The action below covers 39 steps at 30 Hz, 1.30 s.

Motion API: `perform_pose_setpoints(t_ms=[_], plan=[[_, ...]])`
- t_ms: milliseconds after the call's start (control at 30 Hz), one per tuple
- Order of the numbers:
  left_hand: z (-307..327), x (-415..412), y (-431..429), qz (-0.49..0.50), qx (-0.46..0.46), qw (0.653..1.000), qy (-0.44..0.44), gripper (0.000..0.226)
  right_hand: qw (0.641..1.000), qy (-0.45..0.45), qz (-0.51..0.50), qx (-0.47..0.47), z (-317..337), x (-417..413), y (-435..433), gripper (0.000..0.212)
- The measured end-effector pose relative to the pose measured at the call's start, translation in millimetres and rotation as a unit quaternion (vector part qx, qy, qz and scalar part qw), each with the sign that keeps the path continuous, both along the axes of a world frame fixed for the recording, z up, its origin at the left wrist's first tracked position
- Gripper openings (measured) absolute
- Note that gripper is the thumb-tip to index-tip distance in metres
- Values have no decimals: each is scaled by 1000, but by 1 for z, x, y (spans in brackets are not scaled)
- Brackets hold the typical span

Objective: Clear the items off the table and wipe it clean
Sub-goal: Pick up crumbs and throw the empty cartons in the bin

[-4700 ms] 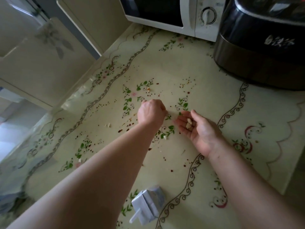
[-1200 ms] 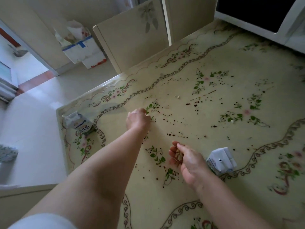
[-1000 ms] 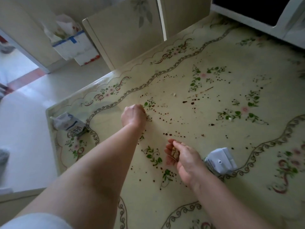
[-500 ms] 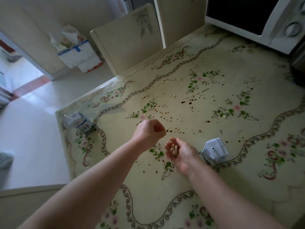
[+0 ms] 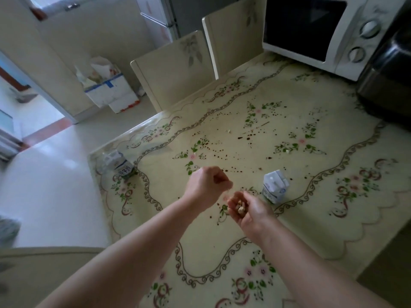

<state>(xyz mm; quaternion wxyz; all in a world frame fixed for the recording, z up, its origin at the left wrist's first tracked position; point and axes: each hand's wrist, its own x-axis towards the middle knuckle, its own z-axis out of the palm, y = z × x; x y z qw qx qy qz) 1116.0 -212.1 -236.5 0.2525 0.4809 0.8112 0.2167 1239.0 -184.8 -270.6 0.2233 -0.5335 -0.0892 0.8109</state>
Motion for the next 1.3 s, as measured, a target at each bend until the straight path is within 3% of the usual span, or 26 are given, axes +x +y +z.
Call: perform_pose_setpoints(t_ms=[433, 767, 1033, 1300], plan=[[-12, 28, 26, 97, 6, 992, -75, 12, 968, -220, -92, 81, -17, 88, 34, 9], [-18, 32, 71, 140, -1, 988, -70, 7, 945, -274, 16, 179, -17, 88, 136, 10], [-34, 15, 100, 176, -23, 980, -93, 7, 877, -390, 124, 253, -41, 69, 192, 11], [-46, -2, 129, 185, -38, 979, -80, 12, 773, -470, 225, 362, -52, 60, 216, 19]])
